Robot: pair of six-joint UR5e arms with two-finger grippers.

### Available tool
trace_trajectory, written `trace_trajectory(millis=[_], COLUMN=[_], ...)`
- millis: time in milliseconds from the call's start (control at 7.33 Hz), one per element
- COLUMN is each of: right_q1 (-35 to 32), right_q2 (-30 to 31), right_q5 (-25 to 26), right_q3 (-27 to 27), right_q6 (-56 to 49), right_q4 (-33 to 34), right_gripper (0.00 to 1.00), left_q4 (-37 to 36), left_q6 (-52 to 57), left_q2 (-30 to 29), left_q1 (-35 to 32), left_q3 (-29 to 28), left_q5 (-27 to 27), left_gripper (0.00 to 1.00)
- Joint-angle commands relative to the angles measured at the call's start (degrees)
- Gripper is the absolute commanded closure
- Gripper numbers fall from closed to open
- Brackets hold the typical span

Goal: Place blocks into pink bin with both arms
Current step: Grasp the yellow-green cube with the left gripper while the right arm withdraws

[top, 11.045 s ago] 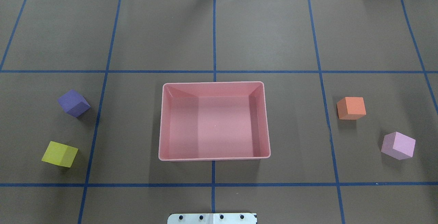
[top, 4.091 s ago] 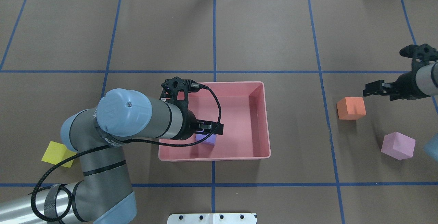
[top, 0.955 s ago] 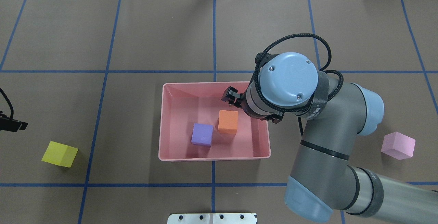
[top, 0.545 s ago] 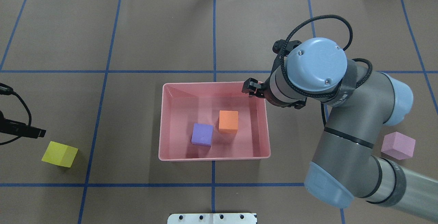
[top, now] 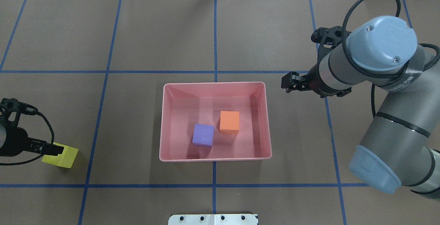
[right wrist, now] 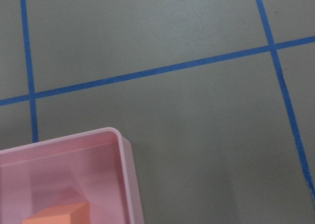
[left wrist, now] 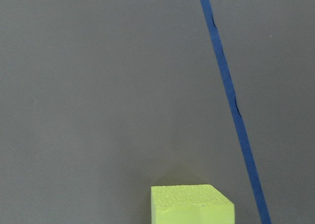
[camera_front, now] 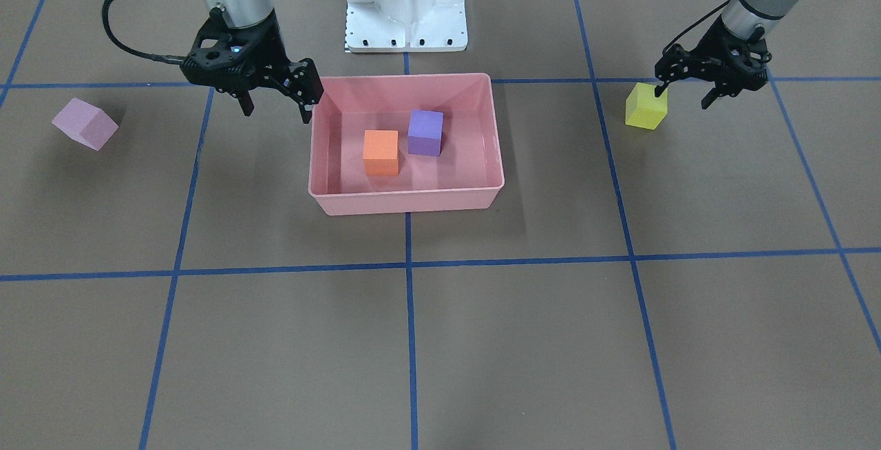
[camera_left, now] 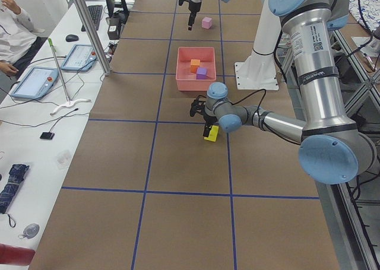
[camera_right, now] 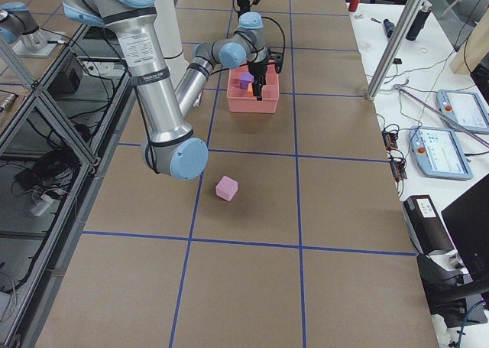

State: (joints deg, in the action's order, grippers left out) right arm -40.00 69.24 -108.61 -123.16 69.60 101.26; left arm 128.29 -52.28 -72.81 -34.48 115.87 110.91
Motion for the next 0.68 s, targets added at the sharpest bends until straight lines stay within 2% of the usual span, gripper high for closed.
trace_trajectory(millis=[0, 273, 409, 545], right_q1=[-3.49, -6.56, -9.37, -12.61], right_q2=[2.99, 5.98, 7.99, 10.36], right_q5=[-2.12, -3.79, -6.06, -8.96], right_q3=[-0.50, -0.50, -0.41, -0.41], right_q6=[-5.85, -12.61, -18.39, -24.36], right_q4=[-0.01, -0.10, -0.10, -0.10], right_gripper=[0.00, 0.00, 0.00, 0.00], left_q4=[-0.14, -0.32, -0.32, -0.49], left_q6=[-1.94, -2.91, -3.61, -3.62], left_q2=[-0.14, -0.57, -1.71, -2.85], left_q1=[3.27, 5.81, 6.61, 6.79], left_q3=[-0.29, -1.69, -3.18, -3.89], left_q5=[-2.27, -6.56, -6.58, -6.58], left_gripper=[0.00, 0.00, 0.01, 0.26])
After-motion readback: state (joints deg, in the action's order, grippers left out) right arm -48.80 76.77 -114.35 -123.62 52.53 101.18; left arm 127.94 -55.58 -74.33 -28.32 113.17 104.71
